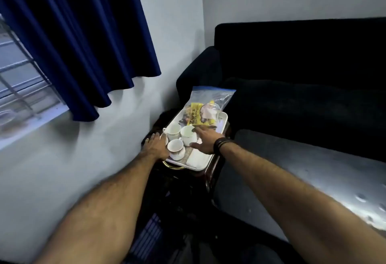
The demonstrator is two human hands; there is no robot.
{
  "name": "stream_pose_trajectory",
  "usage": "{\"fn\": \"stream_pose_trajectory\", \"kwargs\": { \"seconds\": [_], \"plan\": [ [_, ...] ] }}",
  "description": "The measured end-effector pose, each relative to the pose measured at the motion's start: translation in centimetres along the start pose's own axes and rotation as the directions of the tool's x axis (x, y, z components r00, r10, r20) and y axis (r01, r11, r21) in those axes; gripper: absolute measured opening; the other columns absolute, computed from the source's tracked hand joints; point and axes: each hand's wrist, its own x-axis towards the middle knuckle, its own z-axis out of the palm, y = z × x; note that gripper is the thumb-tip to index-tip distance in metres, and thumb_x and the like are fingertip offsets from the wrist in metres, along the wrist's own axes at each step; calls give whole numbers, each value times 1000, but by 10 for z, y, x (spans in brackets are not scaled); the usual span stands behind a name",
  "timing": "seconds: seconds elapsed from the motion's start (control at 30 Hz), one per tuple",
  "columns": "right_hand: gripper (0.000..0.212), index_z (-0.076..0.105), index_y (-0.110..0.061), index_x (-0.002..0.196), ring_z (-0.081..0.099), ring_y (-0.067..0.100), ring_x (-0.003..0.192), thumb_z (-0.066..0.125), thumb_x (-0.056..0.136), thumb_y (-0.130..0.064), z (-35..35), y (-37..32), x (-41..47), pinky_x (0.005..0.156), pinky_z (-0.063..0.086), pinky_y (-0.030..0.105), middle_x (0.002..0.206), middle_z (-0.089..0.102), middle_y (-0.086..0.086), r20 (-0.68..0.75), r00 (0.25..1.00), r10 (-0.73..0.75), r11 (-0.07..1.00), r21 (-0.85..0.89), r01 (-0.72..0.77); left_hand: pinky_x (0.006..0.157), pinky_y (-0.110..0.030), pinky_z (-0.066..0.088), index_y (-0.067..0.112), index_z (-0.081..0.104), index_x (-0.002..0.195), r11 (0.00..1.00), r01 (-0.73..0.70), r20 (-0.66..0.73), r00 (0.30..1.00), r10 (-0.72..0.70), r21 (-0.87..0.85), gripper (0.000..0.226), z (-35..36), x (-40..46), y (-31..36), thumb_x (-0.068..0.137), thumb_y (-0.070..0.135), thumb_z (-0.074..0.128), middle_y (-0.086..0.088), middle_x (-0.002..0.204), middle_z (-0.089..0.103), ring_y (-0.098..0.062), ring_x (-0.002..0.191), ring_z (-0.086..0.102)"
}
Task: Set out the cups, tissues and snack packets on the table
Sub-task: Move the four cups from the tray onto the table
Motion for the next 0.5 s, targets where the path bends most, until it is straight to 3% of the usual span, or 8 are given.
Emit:
{"fn": "stream_pose_trajectory", "kwargs": {
  "seconds": [0.17, 0.33, 0.5],
  "plan": [
    [68, 33, -26, 141, 50, 38, 121, 60, 84, -51, 47, -33, 28, 89, 45, 45, 130, 49, 17, 38, 999, -13, 999, 30, 11, 115, -46, 31, 14, 18, 154, 995, 33, 64, 998, -27, -91, 75, 17, 20, -8, 91, 33, 55, -19, 153, 28, -34, 143, 29],
    [70, 32, -29, 142, 48, 38, 125, 64, 82, -44, 71, -45, 58, 95, 46, 48, 135, 45, 19, 84, 996, 31, 998, 54, -36, 113, -49, 34, 13, 30, 149, 986, 10, 98, 995, 6, -164, 78, 25, 41, -8, 81, 26, 68, -23, 149, 33, -37, 142, 31],
    [68, 34, -28, 141, 47, 37, 126, 66, 83, -41, 89, -48, 78, 93, 46, 49, 139, 39, 19, 65, 994, 82, 994, 60, -86, 111, -52, 36, 21, 20, 153, 991, 40, 121, 992, -25, -124, 87, 32, 64, -17, 80, 26, 68, -28, 150, 28, -45, 141, 30]
  ]
}}
